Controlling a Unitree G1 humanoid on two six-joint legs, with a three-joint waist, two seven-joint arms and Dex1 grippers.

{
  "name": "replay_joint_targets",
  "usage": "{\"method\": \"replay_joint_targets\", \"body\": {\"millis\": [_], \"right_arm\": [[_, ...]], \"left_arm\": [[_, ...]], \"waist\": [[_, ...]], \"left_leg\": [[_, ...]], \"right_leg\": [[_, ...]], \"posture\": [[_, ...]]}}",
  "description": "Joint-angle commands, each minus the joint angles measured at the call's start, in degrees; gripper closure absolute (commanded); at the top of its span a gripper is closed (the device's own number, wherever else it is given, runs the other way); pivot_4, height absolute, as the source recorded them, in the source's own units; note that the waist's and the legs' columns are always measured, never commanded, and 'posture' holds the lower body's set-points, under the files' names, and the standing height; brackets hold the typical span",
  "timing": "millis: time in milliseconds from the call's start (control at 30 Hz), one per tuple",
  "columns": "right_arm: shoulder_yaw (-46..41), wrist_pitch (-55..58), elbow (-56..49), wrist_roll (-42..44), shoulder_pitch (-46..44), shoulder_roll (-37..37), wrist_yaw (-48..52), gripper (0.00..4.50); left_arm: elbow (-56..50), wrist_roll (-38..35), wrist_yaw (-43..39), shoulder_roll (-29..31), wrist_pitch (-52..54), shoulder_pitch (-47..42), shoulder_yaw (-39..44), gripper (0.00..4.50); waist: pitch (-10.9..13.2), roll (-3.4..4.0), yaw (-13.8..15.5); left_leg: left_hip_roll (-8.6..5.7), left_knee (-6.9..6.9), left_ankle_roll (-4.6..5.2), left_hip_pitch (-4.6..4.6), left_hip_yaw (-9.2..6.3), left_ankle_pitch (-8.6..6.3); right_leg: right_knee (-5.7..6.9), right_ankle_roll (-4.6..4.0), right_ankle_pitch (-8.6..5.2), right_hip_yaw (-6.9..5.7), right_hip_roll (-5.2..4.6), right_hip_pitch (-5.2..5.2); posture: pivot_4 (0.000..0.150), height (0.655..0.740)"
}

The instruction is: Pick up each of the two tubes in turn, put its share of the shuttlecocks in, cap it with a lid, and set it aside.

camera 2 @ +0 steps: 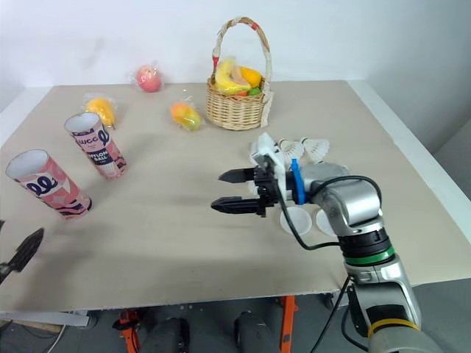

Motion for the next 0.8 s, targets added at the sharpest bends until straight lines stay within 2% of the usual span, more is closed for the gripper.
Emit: {"method": "replay_joint_targets", "body": {"millis": [33,300,467,800], "right_arm": [[0.26,-2.68,-2.43,-1.9,-0.71,1.51,-4.34,0.11],[-0.79,-3.43,-6.32,-1.14,2.33,0.54,-6.96,0.11],[-2.11,-2.29,-9.28,0.2,4.18,-0.23,-8.71,0.11],[-4.01,-0.52,-12.81,2.4,6.61,-1.1,-12.3,0.11]], "left_arm": [[6.89,-1.67,-1.59,1.99,-0.26,-6.16,-1.66,0.0],[22.6,-0.66,-3.87,5.52,-1.31,-21.13,-5.84,0.0],[33.36,2.68,-7.11,8.09,-4.99,-28.16,-9.52,0.0],[42.14,5.82,-9.01,11.13,-8.46,-35.34,-12.95,0.0]], "waist": [[-0.02,-0.05,-0.06],[-0.03,-0.18,0.04],[-0.03,-0.18,0.07],[-0.03,-0.18,0.1]], "left_leg": [[0.0,0.0,-0.02,0.0,0.02,-0.02],[-0.06,-0.04,-0.06,-0.28,-0.33,-0.15],[-0.04,0.01,-0.06,-0.44,-0.55,-0.14],[-0.06,0.04,-0.06,-0.58,-0.75,-0.14]], "right_leg": [[0.0,0.04,0.16,0.0,-0.02,0.0],[0.05,-0.15,0.09,-0.26,0.02,-0.1],[0.04,-0.19,0.11,-0.5,0.02,-0.14],[0.05,-0.22,0.13,-0.67,0.02,-0.16]], "posture": [[0.15,0.74],[0.15,0.74],[0.15,0.74],[0.15,0.74]]}}
